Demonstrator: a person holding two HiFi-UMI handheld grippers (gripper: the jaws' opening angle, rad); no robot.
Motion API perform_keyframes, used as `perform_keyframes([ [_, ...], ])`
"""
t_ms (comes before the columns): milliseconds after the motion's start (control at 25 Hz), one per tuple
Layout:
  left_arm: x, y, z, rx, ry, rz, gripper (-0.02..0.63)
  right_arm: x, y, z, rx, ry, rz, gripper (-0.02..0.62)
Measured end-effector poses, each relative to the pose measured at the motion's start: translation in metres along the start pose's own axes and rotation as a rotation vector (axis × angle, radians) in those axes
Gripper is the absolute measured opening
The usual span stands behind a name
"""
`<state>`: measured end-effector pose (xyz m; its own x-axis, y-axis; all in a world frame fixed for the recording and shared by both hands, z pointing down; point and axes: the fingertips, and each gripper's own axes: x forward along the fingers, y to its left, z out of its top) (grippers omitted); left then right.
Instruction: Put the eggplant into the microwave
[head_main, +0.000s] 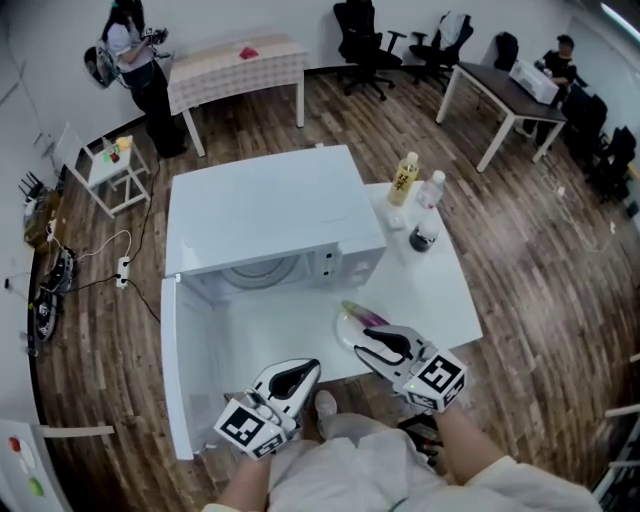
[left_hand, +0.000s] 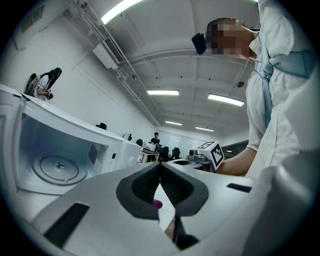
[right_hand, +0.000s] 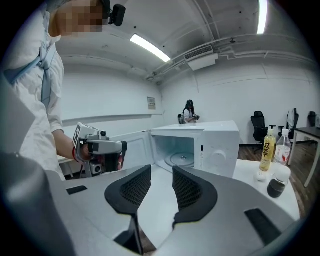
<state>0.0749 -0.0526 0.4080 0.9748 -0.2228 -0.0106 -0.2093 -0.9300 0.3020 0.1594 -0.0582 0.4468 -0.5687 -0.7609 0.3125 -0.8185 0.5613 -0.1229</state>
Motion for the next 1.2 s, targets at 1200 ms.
perform_keyframes([
  [1200, 0.036, 0.028, -0.013, -0.045, 0.058, -0.028, 0.003, 0.016, -0.113, -0.171, 0.02, 0.494, -0.17, 0.256],
])
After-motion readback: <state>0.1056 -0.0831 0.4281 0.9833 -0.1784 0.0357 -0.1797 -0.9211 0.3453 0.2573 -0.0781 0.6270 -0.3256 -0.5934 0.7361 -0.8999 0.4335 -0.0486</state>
